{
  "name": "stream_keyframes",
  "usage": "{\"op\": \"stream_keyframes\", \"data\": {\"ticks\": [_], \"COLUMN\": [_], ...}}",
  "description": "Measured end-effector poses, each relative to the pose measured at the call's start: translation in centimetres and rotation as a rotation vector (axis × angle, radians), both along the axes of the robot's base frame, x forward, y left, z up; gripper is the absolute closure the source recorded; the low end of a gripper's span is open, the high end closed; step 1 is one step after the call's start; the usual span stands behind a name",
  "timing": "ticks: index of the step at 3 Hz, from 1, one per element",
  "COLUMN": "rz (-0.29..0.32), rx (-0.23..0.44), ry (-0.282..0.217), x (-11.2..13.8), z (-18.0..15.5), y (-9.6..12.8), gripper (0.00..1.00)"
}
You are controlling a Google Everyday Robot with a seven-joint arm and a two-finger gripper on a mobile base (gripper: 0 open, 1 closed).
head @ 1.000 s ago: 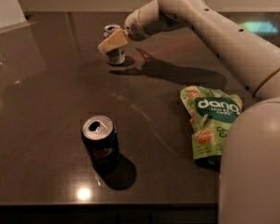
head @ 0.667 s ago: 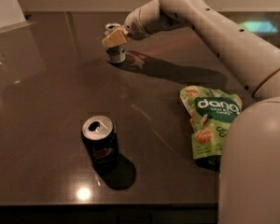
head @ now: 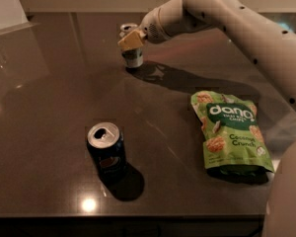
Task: Move 7up can near pepsi can
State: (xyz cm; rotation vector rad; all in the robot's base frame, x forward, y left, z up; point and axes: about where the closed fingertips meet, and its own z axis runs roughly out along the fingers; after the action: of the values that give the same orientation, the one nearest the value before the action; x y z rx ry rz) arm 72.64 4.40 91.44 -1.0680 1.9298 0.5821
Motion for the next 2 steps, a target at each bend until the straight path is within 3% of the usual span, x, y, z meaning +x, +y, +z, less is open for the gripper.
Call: {"op": "stream_keyframes", "data": {"ticks": [1,2], "rz": [0.048,0.125], "rx": [-0.011,-0.001], "ry": [-0.001,-0.014], "x": [-3.4,-7.2], "z": [0.9,1.6], "y": [-1.7,-3.9], "gripper": [1.0,1.0]}}
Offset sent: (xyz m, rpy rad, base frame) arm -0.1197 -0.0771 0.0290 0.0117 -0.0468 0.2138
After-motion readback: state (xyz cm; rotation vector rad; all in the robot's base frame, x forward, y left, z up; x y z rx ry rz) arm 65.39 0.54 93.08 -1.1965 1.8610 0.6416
